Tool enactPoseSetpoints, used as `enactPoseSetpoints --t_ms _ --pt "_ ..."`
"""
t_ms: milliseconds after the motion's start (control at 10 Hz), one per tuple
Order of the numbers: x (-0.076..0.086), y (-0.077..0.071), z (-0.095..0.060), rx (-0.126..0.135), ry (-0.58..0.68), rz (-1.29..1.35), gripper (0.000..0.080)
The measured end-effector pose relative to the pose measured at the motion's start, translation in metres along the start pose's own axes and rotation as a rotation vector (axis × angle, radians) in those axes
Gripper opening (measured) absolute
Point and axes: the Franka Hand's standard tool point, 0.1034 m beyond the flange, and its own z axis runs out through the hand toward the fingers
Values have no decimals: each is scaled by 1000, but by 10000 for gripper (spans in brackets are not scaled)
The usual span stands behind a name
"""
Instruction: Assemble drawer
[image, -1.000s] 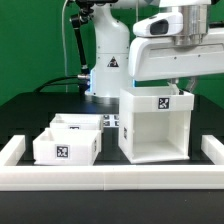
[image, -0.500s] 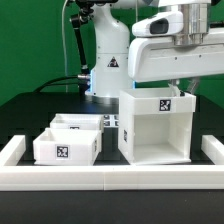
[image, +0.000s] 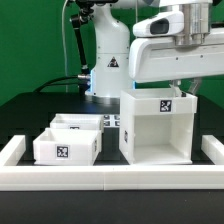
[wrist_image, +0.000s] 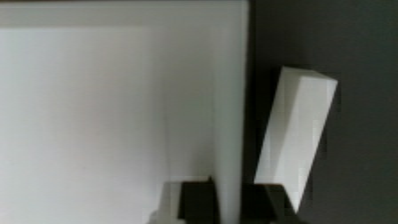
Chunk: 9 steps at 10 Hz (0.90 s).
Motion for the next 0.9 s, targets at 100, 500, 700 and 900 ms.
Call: enactPoseSetpoints --t_ms 100,500,700,900 --pt "9 0 0 3 1 7 38" --pt "38 2 0 12 18 15 38" --pt "38 1 -1 15 19 85 38" --pt "39 -1 -1 17 20 196 38"
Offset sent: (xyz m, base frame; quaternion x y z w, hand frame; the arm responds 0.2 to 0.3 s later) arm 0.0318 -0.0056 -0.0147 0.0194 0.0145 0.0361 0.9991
